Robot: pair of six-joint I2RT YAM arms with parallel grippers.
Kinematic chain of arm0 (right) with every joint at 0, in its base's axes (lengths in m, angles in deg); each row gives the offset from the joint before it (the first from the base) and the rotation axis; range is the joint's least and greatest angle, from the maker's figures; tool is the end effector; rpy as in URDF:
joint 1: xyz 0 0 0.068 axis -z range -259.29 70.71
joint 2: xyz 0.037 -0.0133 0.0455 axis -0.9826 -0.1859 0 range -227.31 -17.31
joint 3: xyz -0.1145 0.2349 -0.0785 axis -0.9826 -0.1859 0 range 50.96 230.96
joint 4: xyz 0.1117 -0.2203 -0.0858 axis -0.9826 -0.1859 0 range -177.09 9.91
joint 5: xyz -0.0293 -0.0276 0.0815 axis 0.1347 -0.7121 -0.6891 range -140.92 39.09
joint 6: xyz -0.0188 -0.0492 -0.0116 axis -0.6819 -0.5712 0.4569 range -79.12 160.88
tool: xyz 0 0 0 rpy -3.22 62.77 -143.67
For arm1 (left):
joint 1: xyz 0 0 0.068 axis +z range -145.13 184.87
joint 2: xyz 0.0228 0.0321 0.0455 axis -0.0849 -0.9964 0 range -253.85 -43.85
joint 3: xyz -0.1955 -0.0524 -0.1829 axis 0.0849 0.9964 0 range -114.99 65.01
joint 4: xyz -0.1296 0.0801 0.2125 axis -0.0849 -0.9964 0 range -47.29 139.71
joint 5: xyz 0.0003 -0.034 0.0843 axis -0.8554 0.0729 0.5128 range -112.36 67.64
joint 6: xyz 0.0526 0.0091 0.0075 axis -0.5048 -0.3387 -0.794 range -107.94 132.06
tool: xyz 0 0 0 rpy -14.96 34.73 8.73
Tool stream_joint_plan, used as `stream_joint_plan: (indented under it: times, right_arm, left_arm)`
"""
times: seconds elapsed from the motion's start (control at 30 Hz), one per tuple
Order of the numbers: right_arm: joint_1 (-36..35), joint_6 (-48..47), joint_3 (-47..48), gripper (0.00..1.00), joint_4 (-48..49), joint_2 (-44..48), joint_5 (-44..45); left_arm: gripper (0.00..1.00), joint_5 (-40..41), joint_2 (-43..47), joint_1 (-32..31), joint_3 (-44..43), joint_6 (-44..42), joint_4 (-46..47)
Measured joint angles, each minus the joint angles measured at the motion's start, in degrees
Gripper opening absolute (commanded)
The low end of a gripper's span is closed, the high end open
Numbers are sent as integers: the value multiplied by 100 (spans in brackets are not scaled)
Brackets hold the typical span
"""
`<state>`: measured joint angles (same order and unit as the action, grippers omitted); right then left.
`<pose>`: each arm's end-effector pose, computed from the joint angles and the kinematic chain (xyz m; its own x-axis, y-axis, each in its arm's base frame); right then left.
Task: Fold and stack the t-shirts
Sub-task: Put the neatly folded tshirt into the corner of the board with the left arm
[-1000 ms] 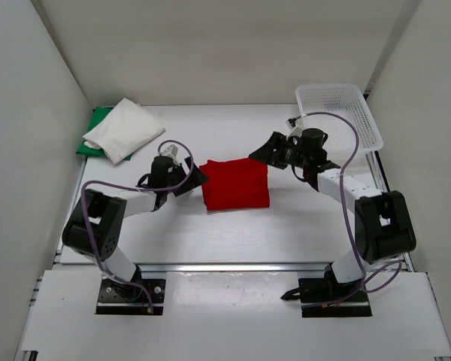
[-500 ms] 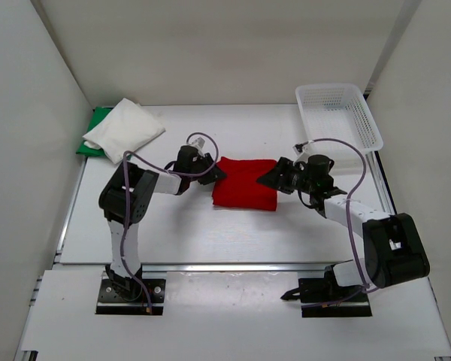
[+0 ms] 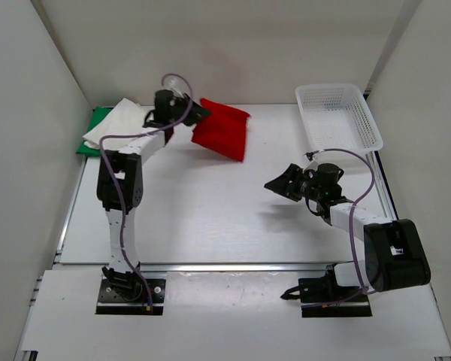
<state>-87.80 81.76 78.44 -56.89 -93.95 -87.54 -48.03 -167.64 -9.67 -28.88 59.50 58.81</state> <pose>0.2509 0.0590 0.1794 -0.7523 0.4184 -0.5089 -0.2076 0.5825 0.7859 0.4881 -0.1425 0.2251 -0.6879 -0.5074 -0.5190 0.1651 0.5869 -0.7926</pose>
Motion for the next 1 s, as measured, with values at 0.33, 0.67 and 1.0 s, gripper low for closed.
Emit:
stream_joint_plan:
  times: [0.33,0.67,1.0]
  right_arm:
    - [-155,-37,2,63,70,-140,-245]
    - [-852,-240,22,99,-138,-162,-153]
    - [-1460,-332,-437,99,-326,435,400]
  left_arm:
    - [99,131,1434,3082,1169,468,356]
    - [99,1012,3355,3801,4194,730,748]
    - [99,1530,4937,1775,5571,-376,157]
